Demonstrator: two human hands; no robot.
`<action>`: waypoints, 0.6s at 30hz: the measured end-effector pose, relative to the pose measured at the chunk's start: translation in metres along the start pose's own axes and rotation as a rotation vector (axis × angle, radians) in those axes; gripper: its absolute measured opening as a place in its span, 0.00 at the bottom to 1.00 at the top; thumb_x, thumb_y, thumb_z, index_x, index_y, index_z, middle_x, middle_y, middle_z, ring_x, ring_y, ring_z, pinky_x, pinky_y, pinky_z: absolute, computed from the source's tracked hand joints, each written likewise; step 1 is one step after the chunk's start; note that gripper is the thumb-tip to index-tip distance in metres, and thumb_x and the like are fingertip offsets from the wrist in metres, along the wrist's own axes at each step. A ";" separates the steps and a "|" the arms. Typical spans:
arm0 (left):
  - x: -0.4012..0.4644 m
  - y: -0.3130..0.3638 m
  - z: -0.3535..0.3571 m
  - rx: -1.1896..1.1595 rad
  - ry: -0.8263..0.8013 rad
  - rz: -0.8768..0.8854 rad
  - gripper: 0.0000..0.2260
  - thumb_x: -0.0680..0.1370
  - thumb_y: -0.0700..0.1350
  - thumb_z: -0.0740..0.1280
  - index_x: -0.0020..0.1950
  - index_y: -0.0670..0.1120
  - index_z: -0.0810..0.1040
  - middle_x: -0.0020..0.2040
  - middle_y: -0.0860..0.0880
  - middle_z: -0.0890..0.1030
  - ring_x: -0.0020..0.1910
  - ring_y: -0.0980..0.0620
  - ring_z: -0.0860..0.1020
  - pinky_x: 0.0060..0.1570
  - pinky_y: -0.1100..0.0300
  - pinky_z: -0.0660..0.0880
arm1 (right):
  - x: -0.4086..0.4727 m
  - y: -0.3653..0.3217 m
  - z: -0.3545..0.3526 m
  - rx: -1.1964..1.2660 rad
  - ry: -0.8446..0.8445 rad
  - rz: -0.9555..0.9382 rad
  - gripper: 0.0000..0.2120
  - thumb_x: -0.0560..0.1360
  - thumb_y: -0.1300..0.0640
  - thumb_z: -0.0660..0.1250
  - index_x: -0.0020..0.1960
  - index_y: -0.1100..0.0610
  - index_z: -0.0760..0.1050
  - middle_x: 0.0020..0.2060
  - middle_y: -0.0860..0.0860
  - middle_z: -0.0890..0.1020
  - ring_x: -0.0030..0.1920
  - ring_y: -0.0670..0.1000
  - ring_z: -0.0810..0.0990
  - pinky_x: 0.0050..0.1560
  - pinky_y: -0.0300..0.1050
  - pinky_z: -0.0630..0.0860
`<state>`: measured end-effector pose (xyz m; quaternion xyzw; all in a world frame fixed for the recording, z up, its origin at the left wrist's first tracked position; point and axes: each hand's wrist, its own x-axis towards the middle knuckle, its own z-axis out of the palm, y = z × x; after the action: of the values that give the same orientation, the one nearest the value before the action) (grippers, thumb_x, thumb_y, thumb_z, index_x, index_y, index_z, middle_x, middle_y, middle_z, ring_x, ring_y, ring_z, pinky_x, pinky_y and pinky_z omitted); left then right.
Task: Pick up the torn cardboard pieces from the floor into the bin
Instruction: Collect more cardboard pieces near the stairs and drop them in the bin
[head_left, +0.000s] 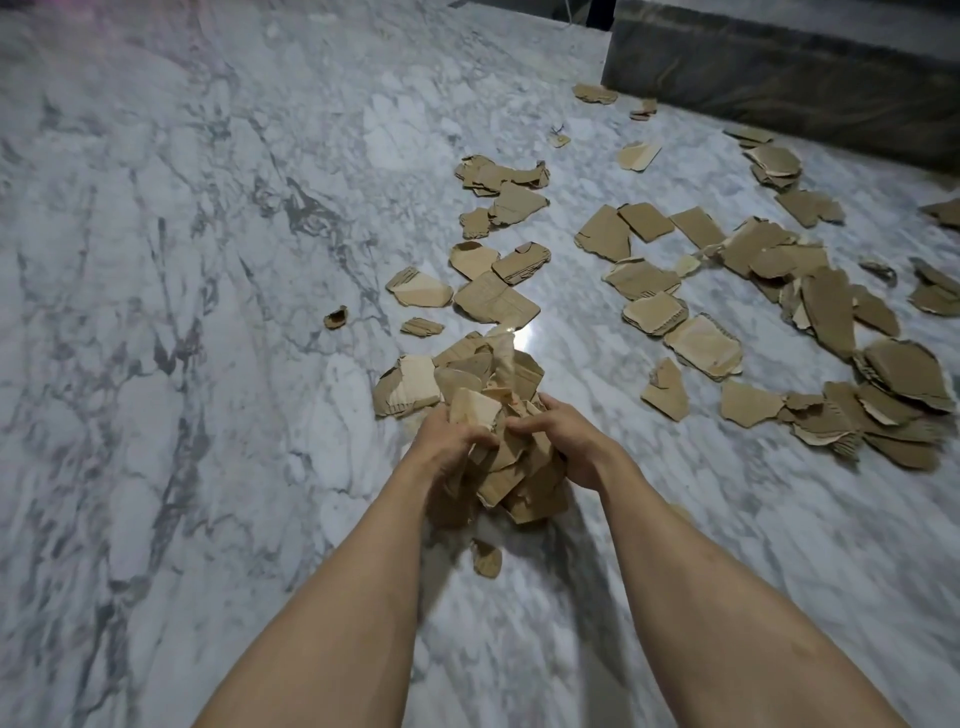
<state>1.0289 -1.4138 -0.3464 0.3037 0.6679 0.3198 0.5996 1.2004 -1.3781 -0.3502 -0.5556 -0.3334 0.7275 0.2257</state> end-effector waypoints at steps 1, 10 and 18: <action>0.000 0.003 0.001 -0.009 -0.021 0.009 0.21 0.70 0.37 0.75 0.61 0.42 0.75 0.52 0.42 0.82 0.47 0.44 0.81 0.37 0.58 0.76 | 0.001 -0.001 -0.001 0.015 -0.006 -0.010 0.14 0.74 0.65 0.72 0.59 0.57 0.77 0.49 0.58 0.85 0.44 0.58 0.85 0.38 0.51 0.82; 0.018 0.034 -0.022 -0.174 -0.045 0.051 0.24 0.69 0.34 0.77 0.63 0.42 0.75 0.54 0.40 0.84 0.51 0.42 0.83 0.42 0.53 0.81 | 0.012 -0.031 -0.013 0.028 -0.083 -0.079 0.21 0.70 0.66 0.75 0.62 0.62 0.76 0.54 0.61 0.84 0.49 0.59 0.84 0.56 0.55 0.81; 0.020 0.029 -0.024 -0.343 -0.146 -0.080 0.06 0.75 0.34 0.70 0.51 0.41 0.82 0.40 0.43 0.86 0.34 0.47 0.85 0.32 0.58 0.81 | 0.021 -0.030 -0.017 0.158 -0.071 -0.045 0.18 0.73 0.56 0.74 0.61 0.59 0.80 0.48 0.60 0.86 0.41 0.57 0.86 0.47 0.55 0.84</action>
<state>1.0038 -1.3818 -0.3344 0.1924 0.5697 0.3821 0.7017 1.2098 -1.3393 -0.3445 -0.5023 -0.2951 0.7656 0.2729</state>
